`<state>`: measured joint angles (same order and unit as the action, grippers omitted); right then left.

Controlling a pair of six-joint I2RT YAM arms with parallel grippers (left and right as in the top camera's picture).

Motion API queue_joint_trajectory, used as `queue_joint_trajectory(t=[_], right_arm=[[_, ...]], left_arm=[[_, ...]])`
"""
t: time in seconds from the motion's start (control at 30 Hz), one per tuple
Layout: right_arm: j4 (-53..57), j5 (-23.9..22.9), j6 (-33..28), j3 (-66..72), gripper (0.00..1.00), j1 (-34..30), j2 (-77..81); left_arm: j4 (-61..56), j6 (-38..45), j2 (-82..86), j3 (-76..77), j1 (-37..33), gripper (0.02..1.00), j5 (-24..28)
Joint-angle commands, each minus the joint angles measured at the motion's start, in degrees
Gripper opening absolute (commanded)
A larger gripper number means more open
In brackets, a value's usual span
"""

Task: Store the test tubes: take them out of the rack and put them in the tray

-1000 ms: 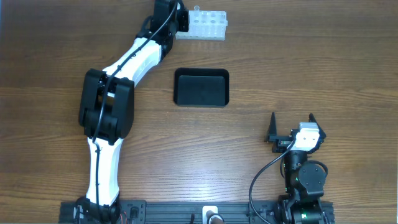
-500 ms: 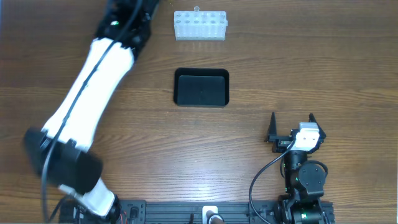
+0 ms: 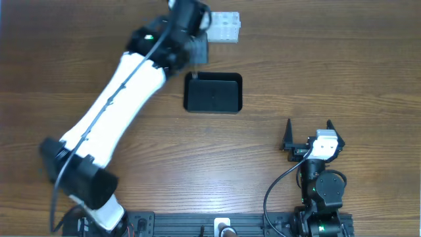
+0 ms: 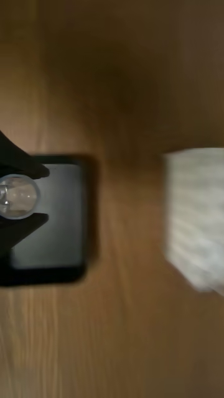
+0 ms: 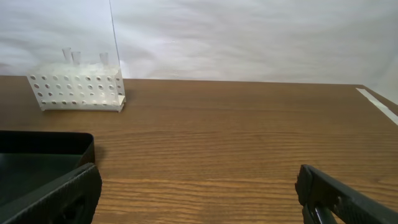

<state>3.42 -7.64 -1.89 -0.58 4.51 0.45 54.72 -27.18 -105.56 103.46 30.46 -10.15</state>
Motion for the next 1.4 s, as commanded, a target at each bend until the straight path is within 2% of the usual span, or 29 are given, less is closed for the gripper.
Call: queue_joint_trajectory(t=[0.03,0.93,1.23,1.4], right_arm=[[0.20,-0.79,0.09,0.28,0.993,-0.35,0.04],[0.20,-0.79,0.09,0.28,0.993,-0.35,0.04],[0.20,-0.79,0.09,0.28,0.993,-0.35,0.04],[0.20,-0.79,0.09,0.28,0.993,-0.35,0.04]], left_arm=[[1.60,-5.07,-7.30,-0.33,1.29,0.045,-3.82],[1.42,-4.81,-20.04,-0.33,0.61,0.058,-4.61],[0.79,-4.79,-20.04,-0.33,0.61,0.095,-4.28],[0.83,-4.79,-20.04,-0.33,0.61,0.183,-4.28]])
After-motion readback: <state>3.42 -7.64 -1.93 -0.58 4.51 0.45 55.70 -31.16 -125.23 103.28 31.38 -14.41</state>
